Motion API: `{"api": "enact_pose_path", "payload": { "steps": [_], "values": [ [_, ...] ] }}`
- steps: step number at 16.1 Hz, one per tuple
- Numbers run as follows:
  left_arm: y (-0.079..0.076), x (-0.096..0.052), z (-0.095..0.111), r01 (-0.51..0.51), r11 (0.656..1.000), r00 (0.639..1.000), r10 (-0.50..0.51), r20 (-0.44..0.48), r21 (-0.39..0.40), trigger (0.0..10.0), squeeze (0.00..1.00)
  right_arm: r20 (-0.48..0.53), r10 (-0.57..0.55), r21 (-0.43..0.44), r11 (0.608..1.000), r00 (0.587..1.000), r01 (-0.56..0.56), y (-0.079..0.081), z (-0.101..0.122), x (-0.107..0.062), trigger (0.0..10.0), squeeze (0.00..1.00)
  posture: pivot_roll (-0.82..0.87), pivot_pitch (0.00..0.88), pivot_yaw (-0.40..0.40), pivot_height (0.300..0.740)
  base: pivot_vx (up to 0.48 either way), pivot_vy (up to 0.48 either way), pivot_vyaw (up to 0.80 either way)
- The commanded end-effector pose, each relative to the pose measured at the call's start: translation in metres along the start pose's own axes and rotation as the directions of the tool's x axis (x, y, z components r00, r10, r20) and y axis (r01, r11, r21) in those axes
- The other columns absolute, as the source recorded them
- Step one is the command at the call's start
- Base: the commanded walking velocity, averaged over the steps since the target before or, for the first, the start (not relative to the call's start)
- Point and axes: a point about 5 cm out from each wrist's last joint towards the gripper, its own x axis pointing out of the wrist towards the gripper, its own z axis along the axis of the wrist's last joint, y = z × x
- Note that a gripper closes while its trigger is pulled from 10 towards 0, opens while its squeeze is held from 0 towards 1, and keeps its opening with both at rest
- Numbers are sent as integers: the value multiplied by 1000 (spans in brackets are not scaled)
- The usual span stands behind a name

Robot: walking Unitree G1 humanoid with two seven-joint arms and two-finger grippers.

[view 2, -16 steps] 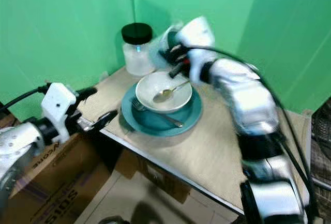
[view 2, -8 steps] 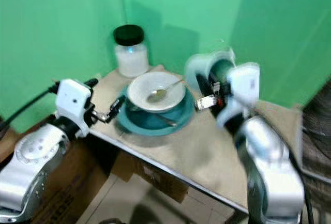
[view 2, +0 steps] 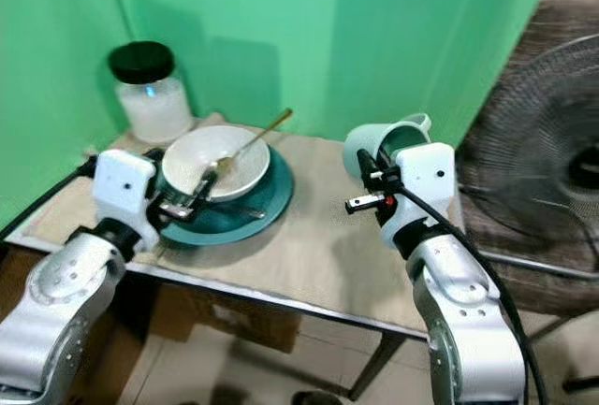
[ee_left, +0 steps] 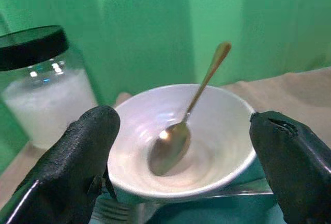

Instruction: Setting the table

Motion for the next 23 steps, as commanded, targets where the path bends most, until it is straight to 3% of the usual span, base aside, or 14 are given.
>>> {"api": "enact_pose_path", "payload": {
  "steps": [1, 9, 11, 23],
  "values": [
    [2, 0, 9, -8, 1000, 999, 8, 31, 3, 10000, 0, 24, 3, -14, 1000, 1000, -2, 1, 4, 2, 10000, 0, 102, 0, -32, 740, 0, 0, -750],
    [6, 4, 8, -51, 998, 998, 50, 33, 27, 10000, 0, -90, 22, -5, 1000, 996, -22, 10, -14, 1, 10000, 0, 83, 0, -8, 740, 0, 0, -794],
    [9, 7, 5, -72, 997, 997, 72, 15, 20, 10000, 0, -111, 29, -54, 998, 993, -35, 11, -15, 3, 10000, 0, 77, 0, 0, 740, 0, 0, -791],
    [10, 10, 4, -90, 996, 996, 90, 20, 9, 10000, 0, -150, 29, -12, 999, 988, -31, 6, -14, 11, 10000, 0, 87, 0, -22, 740, 0, 0, -793]
  ]
}}
